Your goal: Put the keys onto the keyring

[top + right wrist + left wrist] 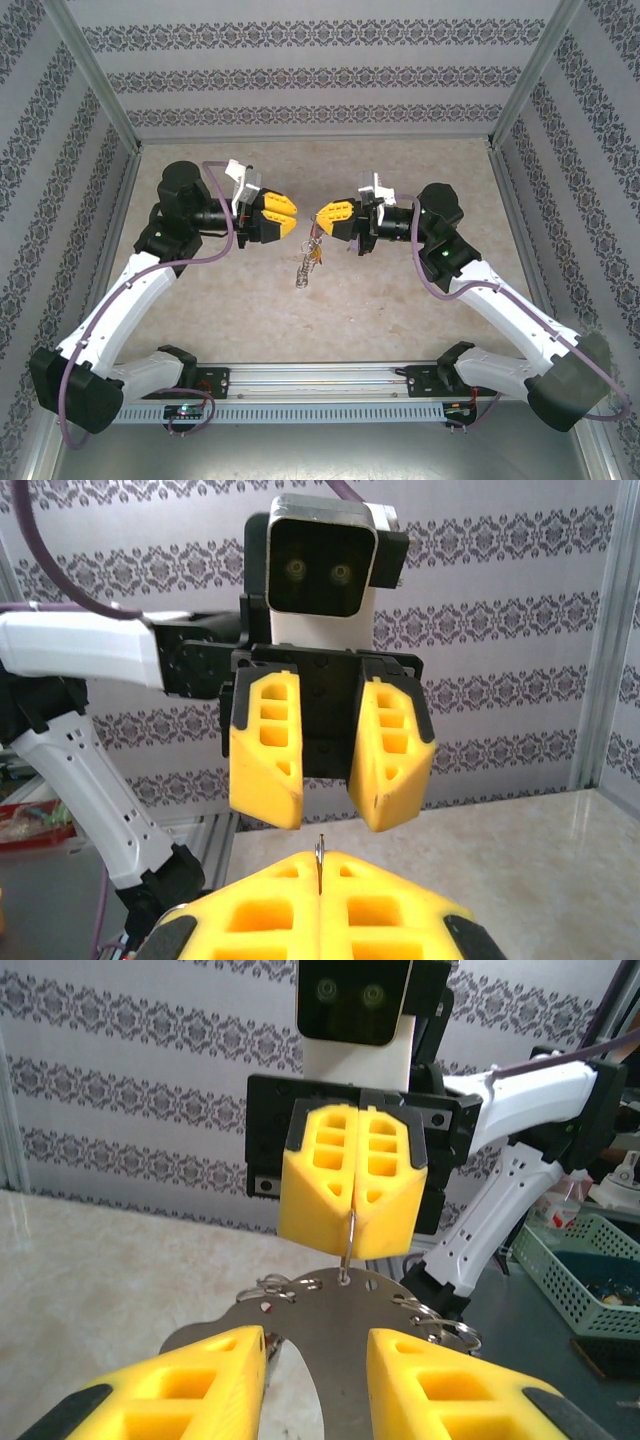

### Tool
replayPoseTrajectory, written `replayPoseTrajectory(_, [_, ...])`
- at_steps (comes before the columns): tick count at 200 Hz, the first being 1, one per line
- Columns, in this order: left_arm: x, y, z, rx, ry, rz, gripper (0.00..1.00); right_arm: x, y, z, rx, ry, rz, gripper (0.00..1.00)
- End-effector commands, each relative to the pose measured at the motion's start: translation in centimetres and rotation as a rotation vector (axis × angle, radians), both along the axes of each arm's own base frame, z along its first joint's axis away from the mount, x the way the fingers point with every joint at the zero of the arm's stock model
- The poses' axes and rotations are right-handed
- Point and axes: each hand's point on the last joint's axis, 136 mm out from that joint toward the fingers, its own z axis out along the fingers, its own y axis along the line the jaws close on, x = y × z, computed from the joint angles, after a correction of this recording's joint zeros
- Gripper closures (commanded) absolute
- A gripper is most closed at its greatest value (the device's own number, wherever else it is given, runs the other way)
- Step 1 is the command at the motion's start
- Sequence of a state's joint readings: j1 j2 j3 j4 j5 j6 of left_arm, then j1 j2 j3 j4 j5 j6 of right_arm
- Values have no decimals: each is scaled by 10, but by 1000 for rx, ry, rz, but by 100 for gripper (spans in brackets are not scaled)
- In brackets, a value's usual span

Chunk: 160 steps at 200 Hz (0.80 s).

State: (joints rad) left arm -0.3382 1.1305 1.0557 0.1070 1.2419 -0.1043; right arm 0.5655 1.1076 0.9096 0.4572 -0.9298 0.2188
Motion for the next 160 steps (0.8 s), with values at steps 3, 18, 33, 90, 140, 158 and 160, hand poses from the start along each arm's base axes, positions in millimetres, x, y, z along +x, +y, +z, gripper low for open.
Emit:
replayPoseTrajectory(3, [-3, 0, 26, -88, -71, -45, 68, -11, -2, 21, 72, -58, 31, 100])
replayPoseTrajectory(18, [-2, 0, 30, -110, -69, -59, 68, -11, -1, 21, 78, -60, 27, 100])
replayPoseTrajectory(33, [-3, -2, 31, -119, -70, -67, 68, -11, -1, 22, 83, -60, 23, 100])
replayPoseTrajectory(90, [-10, -10, 31, -115, -69, -105, 70, -9, 1, 21, 88, -61, 15, 100])
replayPoseTrajectory(140, [-15, -16, 25, -89, -61, -123, 72, -10, 1, 23, 91, -66, 13, 100])
replayPoseTrajectory(158, [-14, -18, 23, -78, -49, -129, 74, -10, 2, 23, 91, -67, 14, 100])
replayPoseTrajectory(160, [-14, -19, 22, -77, -48, -130, 74, -10, 2, 23, 91, -67, 14, 100])
